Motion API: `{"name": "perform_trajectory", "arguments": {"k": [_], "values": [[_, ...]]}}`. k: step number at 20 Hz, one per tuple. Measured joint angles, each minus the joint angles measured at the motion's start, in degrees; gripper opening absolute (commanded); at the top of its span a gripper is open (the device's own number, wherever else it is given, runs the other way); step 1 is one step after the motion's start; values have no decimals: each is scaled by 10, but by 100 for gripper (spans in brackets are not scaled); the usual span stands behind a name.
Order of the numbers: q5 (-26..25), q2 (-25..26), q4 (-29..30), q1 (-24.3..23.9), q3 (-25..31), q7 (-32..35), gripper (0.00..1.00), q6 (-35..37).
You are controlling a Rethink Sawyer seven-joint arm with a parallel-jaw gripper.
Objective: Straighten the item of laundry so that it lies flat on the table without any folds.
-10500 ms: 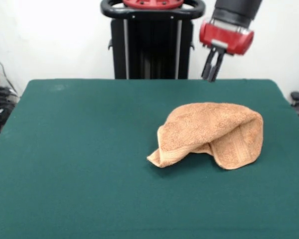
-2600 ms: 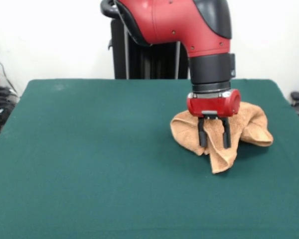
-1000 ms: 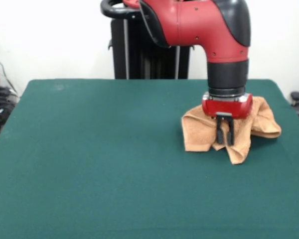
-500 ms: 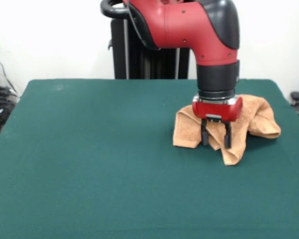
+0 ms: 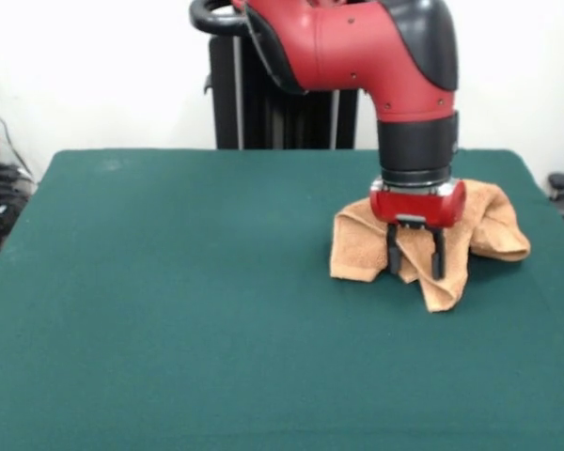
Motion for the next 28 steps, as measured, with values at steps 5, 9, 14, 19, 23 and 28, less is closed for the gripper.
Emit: {"name": "perform_trajectory", "arguments": {"k": [5,9,14,19,23,28], "values": [[46,-41,0,119,-104,0,100,65],[63,-75,1,186,-161,0,100,121],[72,-97,1,204,-187,0,100,143],[79,-88,1,186,-192,0,100,131],[82,-69,0,172,-193,0,100,111],[84,-56,0,172,-193,0,100,99]]}}
